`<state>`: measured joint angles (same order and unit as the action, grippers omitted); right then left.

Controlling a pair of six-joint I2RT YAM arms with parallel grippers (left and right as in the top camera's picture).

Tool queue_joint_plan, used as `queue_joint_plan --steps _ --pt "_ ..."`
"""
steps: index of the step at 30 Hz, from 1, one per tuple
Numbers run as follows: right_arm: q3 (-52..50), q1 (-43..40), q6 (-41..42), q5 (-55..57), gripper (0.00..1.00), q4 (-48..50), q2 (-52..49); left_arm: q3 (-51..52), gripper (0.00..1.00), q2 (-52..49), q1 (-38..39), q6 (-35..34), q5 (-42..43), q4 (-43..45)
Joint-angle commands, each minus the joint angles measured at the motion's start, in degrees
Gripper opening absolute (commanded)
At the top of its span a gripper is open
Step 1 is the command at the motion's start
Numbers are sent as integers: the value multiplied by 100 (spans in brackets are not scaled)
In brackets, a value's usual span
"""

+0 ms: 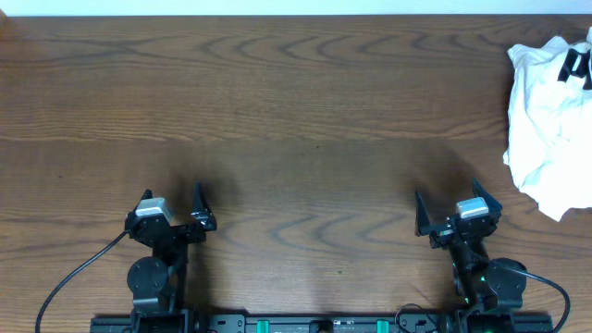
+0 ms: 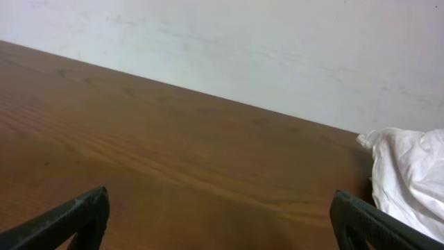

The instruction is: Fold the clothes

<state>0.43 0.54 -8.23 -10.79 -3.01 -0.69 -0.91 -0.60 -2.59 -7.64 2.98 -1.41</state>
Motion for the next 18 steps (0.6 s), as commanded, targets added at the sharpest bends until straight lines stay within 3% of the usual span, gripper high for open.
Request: queue_joint_plan --steps 1,9,18 --pt "-11 -15 -83 -61 99 -22 37 68 98 37 -28 52 -70 -243" --pt "-11 -15 -59 -157 99 129 37 68 98 37 -28 52 -70 -243" --pt "-11 -15 1547 -3171 99 348 37 68 98 37 -28 52 -70 -243"
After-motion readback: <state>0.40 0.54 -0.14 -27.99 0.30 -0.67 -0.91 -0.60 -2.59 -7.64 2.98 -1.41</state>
